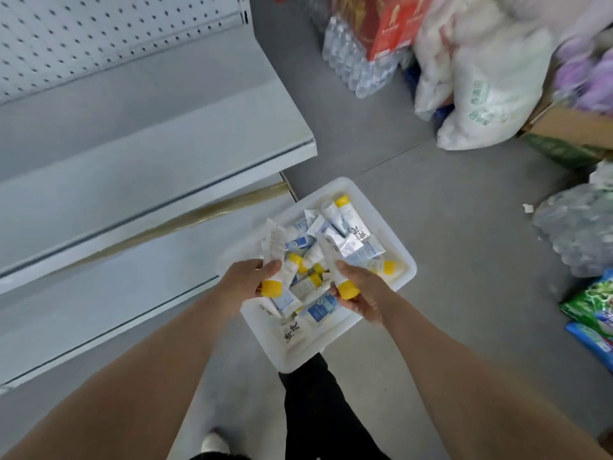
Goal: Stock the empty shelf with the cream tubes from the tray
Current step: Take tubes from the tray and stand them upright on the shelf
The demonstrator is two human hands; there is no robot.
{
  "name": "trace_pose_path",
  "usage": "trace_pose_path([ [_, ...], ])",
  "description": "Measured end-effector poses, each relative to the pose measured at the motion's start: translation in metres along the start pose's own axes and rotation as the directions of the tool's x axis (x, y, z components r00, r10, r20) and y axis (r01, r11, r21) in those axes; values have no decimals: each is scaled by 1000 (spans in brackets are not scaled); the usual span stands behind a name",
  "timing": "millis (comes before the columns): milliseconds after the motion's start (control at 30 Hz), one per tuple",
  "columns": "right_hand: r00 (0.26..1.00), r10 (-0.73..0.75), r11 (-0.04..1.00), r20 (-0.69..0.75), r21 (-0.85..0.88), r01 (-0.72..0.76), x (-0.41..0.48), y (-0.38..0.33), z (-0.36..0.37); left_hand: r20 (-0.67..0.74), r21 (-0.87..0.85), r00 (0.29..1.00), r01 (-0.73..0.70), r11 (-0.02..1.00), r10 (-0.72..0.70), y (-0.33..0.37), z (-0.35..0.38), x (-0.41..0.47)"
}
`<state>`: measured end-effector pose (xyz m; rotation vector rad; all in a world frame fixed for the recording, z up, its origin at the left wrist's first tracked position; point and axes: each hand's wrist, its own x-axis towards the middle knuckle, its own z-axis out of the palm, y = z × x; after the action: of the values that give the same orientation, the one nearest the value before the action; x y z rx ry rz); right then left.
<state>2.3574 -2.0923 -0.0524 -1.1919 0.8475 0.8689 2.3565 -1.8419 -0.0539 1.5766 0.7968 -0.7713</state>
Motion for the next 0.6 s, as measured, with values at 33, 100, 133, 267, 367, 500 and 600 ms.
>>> trace_pose_path([
  [33,998,-18,1000,65,22,17,-11,1,12,-2,-23,999,-39,999,39,4,-13,-15],
  [100,981,-65,997,183,53,56,-33,4,40,-4,-93,993,-118,989,118,7,-42,-47],
  [133,970,-83,996,228,60,71,-43,7,56,-5,-130,988,-157,979,157,7,-58,-64],
  [267,920,-168,985,355,105,140,-88,26,136,-20,-230,953,-299,926,303,-8,-132,-141],
  [367,855,-263,965,447,132,228,-131,45,209,-91,-317,914,-403,858,396,-28,-198,-205],
  [500,738,-326,943,591,149,297,-194,69,314,-215,-370,837,-546,751,503,-58,-289,-296],
  [600,658,-349,931,668,167,324,-240,77,388,-314,-352,770,-638,685,555,-73,-349,-352],
])
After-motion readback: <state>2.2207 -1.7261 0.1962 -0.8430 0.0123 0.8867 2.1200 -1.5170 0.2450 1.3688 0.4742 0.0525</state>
